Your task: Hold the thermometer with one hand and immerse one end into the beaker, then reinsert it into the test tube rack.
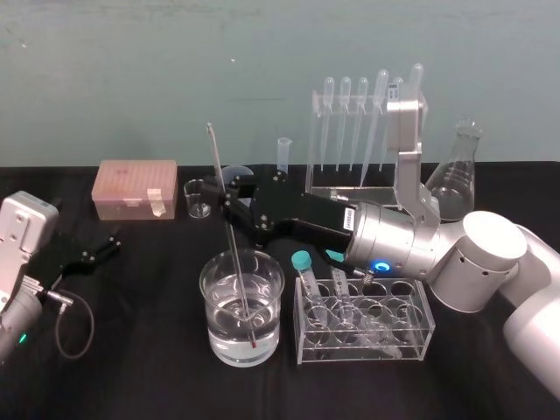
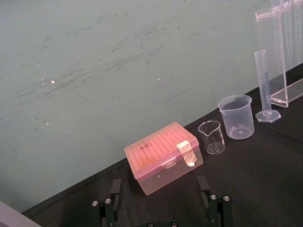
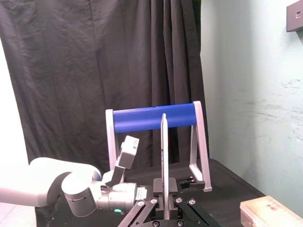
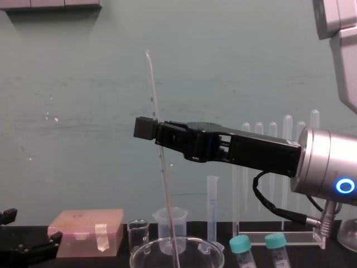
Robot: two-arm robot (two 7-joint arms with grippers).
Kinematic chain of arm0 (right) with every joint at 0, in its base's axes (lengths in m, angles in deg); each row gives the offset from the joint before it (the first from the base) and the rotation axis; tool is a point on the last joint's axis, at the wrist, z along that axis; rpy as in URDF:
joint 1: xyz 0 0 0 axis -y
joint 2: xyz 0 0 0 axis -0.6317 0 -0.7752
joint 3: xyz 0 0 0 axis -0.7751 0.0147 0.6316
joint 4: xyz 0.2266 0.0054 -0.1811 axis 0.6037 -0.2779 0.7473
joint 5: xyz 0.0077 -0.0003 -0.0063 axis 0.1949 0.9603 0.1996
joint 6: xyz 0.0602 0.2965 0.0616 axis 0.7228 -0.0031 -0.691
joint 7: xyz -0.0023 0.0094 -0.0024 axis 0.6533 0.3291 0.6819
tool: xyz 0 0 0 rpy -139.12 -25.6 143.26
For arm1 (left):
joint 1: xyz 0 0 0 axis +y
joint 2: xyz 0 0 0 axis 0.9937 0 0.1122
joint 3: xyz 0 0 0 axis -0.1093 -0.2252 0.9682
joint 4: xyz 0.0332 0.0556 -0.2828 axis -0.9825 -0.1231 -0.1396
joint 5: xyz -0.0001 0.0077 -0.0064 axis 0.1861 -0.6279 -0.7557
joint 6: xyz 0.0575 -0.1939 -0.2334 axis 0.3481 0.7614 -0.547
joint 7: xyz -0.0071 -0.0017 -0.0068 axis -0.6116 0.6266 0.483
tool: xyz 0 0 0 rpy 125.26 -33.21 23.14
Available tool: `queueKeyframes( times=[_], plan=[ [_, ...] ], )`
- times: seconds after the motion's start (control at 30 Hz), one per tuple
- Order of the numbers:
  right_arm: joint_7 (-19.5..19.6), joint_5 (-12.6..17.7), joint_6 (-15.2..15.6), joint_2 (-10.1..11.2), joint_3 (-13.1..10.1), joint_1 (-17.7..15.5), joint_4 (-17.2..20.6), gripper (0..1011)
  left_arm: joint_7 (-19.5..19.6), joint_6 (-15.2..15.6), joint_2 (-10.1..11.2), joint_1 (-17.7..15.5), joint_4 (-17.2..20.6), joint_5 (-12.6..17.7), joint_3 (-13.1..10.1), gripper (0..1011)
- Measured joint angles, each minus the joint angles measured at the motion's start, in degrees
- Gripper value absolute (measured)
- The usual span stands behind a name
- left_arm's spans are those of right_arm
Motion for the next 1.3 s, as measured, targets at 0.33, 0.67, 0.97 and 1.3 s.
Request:
queueKeyframes(
  times=[0.33,0.67,0.97,1.3],
  plan=[
    [0.2,-0.1,0.0,0.0,0.0,-0.1,0.3,51,0.0,0.0,0.0,0.0,0.0,0.0,0.0,1008],
    [0.2,-0.1,0.0,0.1,0.0,-0.1,0.3,51,0.0,0.0,0.0,0.0,0.0,0.0,0.0,1008],
    [0.2,-0.1,0.0,0.0,0.0,0.1,0.1,51,0.0,0.0,0.0,0.0,0.0,0.0,0.0,1008],
    [0.1,-0.1,0.0,-0.1,0.1,0.3,-0.3,51,0.0,0.0,0.0,0.0,0.0,0.0,0.0,1008]
  ],
)
